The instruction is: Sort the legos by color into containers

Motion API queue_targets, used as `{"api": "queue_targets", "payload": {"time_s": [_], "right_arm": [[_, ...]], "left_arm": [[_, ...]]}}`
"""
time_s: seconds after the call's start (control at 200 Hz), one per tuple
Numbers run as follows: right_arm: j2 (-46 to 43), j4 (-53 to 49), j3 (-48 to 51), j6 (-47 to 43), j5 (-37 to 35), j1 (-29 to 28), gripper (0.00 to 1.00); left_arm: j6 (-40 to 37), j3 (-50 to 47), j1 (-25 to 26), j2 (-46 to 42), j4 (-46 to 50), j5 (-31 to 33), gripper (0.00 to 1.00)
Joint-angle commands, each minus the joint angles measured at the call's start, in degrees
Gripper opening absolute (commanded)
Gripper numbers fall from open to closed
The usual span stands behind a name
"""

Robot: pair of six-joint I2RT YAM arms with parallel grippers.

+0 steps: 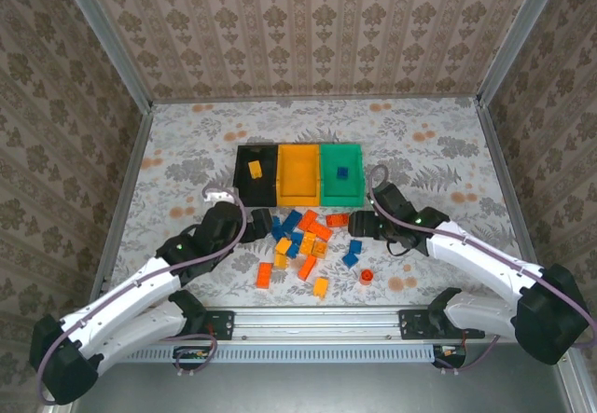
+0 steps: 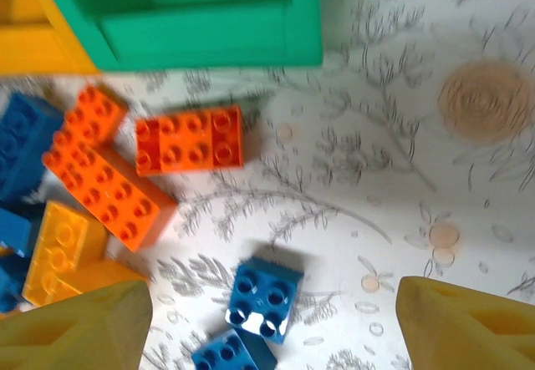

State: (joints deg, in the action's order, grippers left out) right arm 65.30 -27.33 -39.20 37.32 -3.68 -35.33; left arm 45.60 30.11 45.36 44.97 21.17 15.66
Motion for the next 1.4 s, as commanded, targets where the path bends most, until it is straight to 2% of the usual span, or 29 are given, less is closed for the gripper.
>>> {"api": "queue_targets", "payload": {"time_s": [0.0, 0.225, 0.4, 0.87, 0.94, 1.2, 1.32, 1.395], "right_arm": [[0.42, -2.66, 0.88, 0.16, 2.67, -1.81, 0.77], [-0.26, -11.06, 2.41, 3.72, 1.04, -7.49, 0.74], [1.51, -14.98, 3.29, 6.07, -0.11, -11.40, 0.73], [6.91, -10.75, 5.50, 8.52, 1.66, -16.07, 0.65], [7.87, -10.82, 5.03, 8.16, 1.19, -16.13, 0.61], [5.90, -12.29, 0.64, 6.12, 1.44, -16.21, 0.31], [5.62, -12.40, -6.42, 3.10, -0.34, -16.00, 0.26], [8.53, -10.12, -12.24, 0.81, -0.95, -14.84, 0.25]], "left_arm": [[3.84, -1.85, 0.36, -1.94, 0.12, -0.28, 1.00], [4.67, -2.94, 0.42, -3.21, 1.02, -0.54, 1.00], [5.10, -2.94, 0.32, -4.29, 3.12, 1.67, 1.00], [5.56, -4.80, -0.83, -5.16, 3.09, 1.77, 1.00], [5.56, -4.88, -0.97, -5.00, 3.09, 1.67, 1.00], [5.64, -5.07, -1.33, -4.89, 3.09, 1.22, 1.00], [5.63, -5.06, -1.57, -4.89, 2.75, 1.17, 1.00], [5.72, -5.06, -1.61, -4.83, 2.45, 0.95, 1.00]]}}
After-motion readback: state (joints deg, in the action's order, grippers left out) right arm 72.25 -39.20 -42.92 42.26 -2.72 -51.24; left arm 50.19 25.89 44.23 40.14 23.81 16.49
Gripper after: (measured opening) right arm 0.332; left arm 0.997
